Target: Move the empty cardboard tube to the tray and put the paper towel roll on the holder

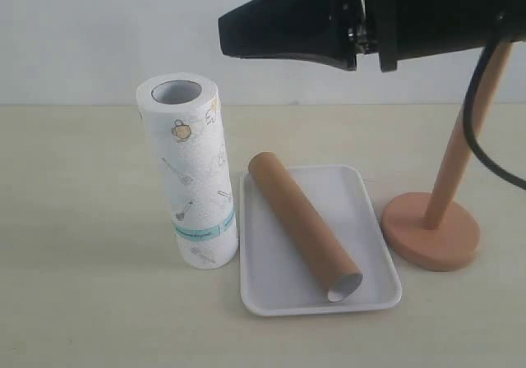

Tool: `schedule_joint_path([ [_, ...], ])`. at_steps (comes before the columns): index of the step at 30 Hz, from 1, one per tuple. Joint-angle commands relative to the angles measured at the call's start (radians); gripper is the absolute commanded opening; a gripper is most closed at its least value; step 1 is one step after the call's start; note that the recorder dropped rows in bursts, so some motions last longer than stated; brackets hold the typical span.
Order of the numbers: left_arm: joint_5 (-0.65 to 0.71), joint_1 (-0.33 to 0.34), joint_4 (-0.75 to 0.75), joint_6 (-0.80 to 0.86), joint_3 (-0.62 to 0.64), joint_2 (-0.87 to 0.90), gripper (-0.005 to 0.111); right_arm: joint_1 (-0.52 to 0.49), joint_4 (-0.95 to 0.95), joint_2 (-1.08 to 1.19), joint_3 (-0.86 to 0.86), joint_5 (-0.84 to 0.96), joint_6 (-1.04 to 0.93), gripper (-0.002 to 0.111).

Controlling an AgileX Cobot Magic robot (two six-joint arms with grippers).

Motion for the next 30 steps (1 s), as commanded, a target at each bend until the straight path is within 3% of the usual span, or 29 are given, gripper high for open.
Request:
schedule_joint_path([
  [1,-0.006,0.004,-0.003,0.002,0.003,-0.003,0.004,0.001,0.000,-0.010,-0.005,-0.006,-0.008,0.001],
  [9,-0.006,0.004,-0.003,0.002,0.003,-0.003,0.004,0.001,0.000,-0.014,-0.005,-0.002,-0.009,0.001],
  [13,-0.006,0.004,-0.003,0.002,0.003,-0.003,0.004,0.001,0.000,-0.027,0.035,0.033,-0.212,0.001],
  [22,-0.006,0.004,-0.003,0.002,0.003,-0.003,0.004,0.001,0.000,-0.264,0.546,0.662,-0.206,0.001],
  [30,-0.006,0.004,-0.003,0.002,0.003,-0.003,0.004,0.001,0.000,-0.718,0.813,0.891,-0.160,0.001],
])
